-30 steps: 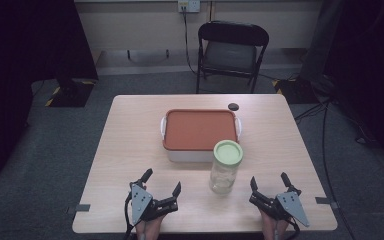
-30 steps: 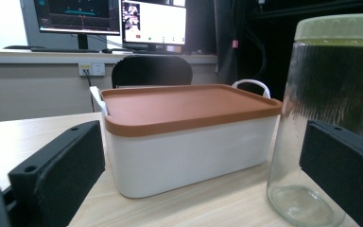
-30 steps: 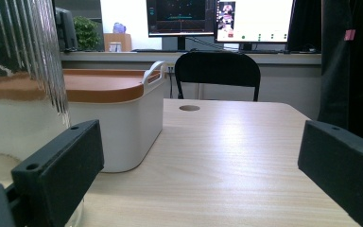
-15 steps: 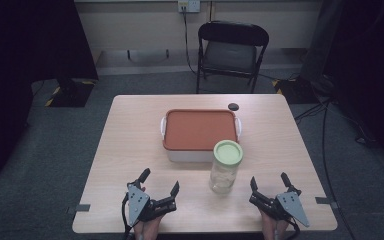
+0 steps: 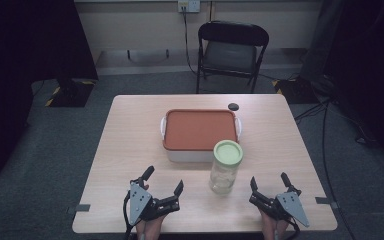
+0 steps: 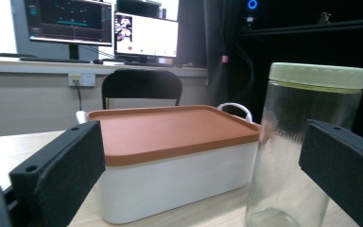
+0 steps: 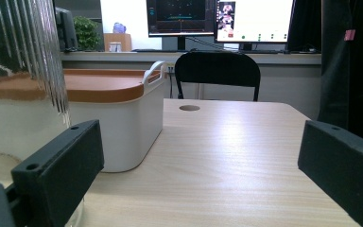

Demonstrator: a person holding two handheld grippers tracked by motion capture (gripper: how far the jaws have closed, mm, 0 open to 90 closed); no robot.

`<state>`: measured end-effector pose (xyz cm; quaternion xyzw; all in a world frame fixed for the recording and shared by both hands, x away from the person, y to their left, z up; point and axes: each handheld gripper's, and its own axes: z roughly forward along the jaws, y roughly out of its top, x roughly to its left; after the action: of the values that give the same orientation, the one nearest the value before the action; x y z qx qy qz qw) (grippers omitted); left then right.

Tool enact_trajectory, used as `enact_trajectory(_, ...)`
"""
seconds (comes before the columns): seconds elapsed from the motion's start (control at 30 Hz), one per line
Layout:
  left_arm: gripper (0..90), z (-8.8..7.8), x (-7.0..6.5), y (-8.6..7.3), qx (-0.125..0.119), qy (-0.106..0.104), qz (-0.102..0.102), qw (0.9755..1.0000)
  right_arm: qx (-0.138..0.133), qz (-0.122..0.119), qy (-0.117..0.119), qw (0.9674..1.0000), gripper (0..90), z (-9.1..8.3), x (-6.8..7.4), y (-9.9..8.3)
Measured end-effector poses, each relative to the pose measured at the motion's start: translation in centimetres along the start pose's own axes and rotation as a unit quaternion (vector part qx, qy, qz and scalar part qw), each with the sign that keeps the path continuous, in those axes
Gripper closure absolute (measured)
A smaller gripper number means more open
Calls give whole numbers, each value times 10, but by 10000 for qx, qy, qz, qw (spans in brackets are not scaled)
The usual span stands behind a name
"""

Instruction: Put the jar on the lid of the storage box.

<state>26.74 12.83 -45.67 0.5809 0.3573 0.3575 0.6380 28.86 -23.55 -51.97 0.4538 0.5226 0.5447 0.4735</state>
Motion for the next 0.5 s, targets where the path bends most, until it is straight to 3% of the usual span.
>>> enact_trajectory(0.17, 6, 6, -5, 4, -78, -134, -60, 9999, 1, 0, 1, 10000, 2, 0, 0, 0)
enact_trajectory(0.5, 6, 15, -19, 10, -26, -365, 75, 9993, 4, 1, 4, 10000, 3, 0, 0, 0)
